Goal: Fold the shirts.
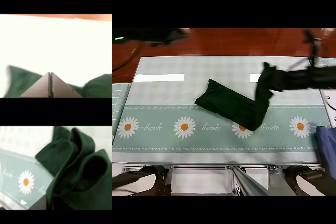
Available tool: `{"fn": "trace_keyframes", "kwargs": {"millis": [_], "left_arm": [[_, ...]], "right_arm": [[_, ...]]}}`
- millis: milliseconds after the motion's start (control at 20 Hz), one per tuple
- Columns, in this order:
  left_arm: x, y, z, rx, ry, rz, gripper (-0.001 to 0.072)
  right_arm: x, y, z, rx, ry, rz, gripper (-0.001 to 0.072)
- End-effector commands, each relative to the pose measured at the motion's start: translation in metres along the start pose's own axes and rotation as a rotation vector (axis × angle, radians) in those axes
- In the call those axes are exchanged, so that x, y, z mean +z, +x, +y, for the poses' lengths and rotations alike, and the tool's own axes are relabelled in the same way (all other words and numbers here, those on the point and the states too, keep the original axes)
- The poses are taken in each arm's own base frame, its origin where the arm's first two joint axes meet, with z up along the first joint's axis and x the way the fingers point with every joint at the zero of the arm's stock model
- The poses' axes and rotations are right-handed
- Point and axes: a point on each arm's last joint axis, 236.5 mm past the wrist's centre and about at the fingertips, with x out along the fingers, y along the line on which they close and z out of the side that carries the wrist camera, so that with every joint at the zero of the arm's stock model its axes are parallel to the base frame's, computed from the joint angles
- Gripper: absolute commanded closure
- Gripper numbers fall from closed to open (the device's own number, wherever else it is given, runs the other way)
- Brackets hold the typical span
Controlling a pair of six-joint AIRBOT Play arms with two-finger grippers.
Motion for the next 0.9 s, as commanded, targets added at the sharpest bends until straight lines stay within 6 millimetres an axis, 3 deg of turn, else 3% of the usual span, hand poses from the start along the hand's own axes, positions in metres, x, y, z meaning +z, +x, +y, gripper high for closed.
{"fn": "trace_keyframes", "kwargs": {"millis": [0,150,350,500,650,700,800,850], "left_arm": [[-0.035,-0.078,0.06,0.205,0.005,-0.096,0.0683],[-0.114,-0.095,0.072,0.22,-0.064,-0.131,0.0682],[-0.206,-0.085,0.062,0.096,-0.187,-0.116,0.0683],[-0.242,-0.079,0.067,0.084,-0.211,-0.078,0.0683],[-0.242,-0.078,0.07,0.09,-0.214,-0.082,0.0683],[-0.238,-0.077,0.072,0.094,-0.216,-0.097,0.0683],[-0.234,-0.076,0.075,0.1,-0.223,-0.111,0.0682],[-0.234,-0.076,0.076,0.101,-0.225,-0.11,0.0682]], "right_arm": [[0.005,0.085,0.028,0.026,-0.055,0.138,0.0683],[0.012,0.142,0.032,0.035,-0.048,0.202,0.0683],[0.015,0.208,0.019,0.029,0.009,0.249,0.0682],[0.013,0.236,0.016,0.04,0.061,0.276,0.0682],[0.019,0.25,0.01,0.033,0.117,0.254,0.0681],[0.021,0.251,0.009,0.033,0.119,0.243,0.0589],[0.025,0.247,0.008,0.041,0.12,0.243,0.0282],[0.021,0.241,0.014,0.07,0.091,0.276,0.0071]]}}
